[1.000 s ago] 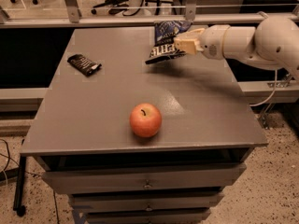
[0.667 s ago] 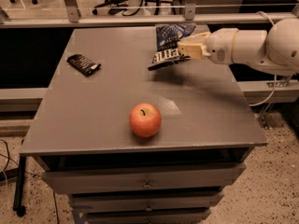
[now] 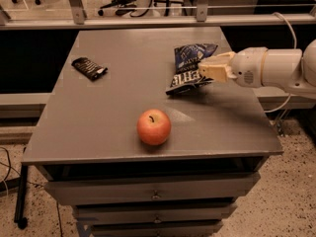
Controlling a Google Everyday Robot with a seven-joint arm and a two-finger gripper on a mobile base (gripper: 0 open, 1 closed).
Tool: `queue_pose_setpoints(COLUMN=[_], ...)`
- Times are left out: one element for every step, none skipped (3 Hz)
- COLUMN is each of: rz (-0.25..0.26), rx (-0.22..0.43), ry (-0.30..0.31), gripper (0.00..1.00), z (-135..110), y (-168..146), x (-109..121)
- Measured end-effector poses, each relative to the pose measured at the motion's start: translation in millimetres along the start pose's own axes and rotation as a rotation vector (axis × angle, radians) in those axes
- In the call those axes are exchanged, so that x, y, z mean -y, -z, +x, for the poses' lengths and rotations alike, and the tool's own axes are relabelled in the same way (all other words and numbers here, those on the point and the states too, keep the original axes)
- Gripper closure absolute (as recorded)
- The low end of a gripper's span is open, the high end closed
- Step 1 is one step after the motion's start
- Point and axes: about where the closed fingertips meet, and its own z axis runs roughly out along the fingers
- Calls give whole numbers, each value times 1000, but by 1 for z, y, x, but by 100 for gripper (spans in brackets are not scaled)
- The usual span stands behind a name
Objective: Move blue chip bag near apple
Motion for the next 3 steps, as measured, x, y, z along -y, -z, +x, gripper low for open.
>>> queue_pose_setpoints(rz=[-26,-61,-94], rx=[-8,-3,-1], ry=[-35,-51,-53], gripper=[100,100,100], z=[15,17,12], y=[3,1,4], x=[-18,-36,-51])
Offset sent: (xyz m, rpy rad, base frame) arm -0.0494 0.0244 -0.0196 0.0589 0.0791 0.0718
